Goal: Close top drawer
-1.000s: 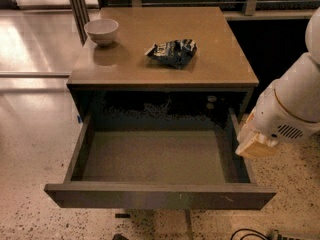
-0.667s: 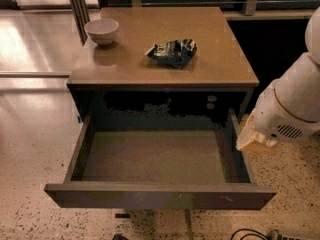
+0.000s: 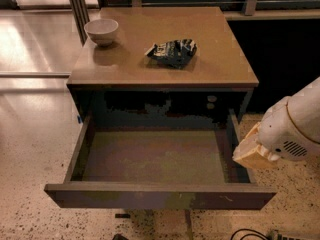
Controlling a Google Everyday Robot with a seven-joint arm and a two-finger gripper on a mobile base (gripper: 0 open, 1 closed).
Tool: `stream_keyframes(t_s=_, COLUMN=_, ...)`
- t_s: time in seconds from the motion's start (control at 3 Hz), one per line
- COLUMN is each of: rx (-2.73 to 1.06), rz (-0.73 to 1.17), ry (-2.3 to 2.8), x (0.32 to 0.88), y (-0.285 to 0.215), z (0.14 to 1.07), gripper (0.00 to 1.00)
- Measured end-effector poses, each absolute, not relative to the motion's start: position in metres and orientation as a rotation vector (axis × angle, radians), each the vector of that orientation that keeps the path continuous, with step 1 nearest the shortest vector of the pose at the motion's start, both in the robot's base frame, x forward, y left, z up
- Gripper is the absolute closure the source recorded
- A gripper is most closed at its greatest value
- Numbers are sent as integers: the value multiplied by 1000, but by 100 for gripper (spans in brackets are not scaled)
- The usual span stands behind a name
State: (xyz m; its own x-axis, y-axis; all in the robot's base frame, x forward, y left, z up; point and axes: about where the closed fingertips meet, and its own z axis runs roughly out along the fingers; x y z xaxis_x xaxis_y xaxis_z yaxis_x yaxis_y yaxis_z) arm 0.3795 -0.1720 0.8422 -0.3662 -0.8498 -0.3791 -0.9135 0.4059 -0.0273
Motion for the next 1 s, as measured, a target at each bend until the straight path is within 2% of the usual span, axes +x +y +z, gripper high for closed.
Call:
stream_keyframes(t_s=0.67, rx=-1475, rz=656, ry=2286, x=312, y=-108, z=759, gripper=100)
stream_keyframes(t_s=1.0, rx=-1538, rz=780, ry=2260, x=274, y=-82, z=722, gripper=100)
